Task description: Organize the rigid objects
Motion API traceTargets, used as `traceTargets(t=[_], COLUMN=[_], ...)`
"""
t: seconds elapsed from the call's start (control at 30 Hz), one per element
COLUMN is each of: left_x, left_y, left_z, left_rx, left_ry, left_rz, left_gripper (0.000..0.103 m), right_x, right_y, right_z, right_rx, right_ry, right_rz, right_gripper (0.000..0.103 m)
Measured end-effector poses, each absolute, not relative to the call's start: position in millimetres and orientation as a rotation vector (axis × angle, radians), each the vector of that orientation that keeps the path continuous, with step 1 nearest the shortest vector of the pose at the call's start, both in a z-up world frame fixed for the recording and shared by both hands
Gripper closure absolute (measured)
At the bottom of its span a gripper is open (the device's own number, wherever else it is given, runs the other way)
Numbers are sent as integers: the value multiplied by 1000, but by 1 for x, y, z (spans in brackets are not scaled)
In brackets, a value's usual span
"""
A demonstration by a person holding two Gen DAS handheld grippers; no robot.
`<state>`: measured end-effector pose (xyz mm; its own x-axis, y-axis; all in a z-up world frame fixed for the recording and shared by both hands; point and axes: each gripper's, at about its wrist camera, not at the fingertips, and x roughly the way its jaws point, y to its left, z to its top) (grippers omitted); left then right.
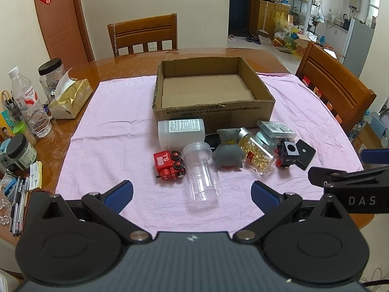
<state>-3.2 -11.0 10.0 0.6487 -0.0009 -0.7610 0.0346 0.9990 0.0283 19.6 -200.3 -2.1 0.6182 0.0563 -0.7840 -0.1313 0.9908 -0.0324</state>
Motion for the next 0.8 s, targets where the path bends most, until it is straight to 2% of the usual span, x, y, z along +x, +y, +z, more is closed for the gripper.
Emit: traceTargets(t=[0.8], left_x=[-13], left_y=[-24], left_z=[20], left_rx=[43], left_ry=[853], left_rz=[-12], left_gripper=[1], right_x=[14], right_y=[-209], right_z=[2], right_rx=[-88], right_ry=[878], right_rz=[128], right_gripper=[0])
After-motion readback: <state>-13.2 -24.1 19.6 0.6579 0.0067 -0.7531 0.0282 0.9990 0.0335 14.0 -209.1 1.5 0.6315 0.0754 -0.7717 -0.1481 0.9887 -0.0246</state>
